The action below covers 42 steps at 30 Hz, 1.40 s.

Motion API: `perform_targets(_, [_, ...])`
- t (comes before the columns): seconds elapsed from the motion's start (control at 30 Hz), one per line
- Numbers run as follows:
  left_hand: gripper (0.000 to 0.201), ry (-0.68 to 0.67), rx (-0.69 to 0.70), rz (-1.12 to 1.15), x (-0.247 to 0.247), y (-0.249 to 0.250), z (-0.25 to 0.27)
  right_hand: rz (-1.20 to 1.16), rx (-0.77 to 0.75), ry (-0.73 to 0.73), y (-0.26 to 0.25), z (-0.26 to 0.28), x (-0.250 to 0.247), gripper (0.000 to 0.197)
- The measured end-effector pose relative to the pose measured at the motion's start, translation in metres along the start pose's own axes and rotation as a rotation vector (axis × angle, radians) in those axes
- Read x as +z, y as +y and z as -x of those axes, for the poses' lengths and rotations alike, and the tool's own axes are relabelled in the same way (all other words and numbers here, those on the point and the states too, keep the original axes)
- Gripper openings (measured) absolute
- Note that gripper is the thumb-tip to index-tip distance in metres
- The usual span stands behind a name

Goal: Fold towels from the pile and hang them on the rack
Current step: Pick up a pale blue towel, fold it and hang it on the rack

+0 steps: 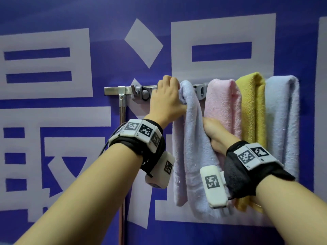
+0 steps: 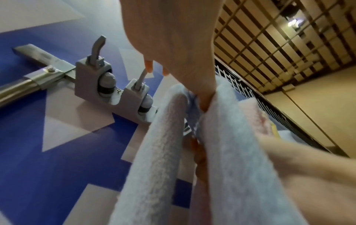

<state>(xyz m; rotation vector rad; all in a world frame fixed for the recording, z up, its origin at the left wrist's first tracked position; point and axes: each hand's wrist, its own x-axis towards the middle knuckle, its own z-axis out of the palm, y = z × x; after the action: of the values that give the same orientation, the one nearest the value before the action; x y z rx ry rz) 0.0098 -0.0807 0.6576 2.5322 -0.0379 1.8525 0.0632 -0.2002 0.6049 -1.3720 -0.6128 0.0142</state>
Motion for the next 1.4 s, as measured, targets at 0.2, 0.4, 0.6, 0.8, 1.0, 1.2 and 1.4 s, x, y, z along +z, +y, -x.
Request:
perform_targets(0.2, [0.04,-0.039,-0.148,-0.029,0.011,0.011,-0.006,0.132,-0.039,0.051,-0.007,0.006,-0.002,0.027])
perform_targets(0.4, [0.022,0.014,-0.185,-0.01,0.01,0.017,-0.017,0.185,-0.043,0.042,-0.012,0.014,-0.007,0.023])
perform_targets(0.6, [0.019,0.111,-0.207,0.255,-0.014,0.013,-0.025,0.051,-0.001,0.051,-0.013,0.012,-0.012,0.016])
perform_targets(0.8, [0.031,-0.132,-0.223,0.186,-0.007,0.005,-0.017,0.024,-0.011,0.037,-0.011,0.011,-0.008,0.022])
perform_targets(1.0, [0.015,-0.081,-0.216,0.275,-0.007,0.001,-0.015,-0.005,0.002,0.083,-0.005,0.004,-0.011,0.016])
perform_targets(1.2, [0.025,-0.108,-0.43,0.623,-0.014,0.009,-0.018,-0.079,-0.027,-0.026,0.0,0.001,-0.008,0.031])
perform_targets(1.4, [0.046,-0.089,-0.201,0.314,-0.015,0.019,-0.012,0.014,-0.011,-0.013,0.001,0.0,-0.001,0.026])
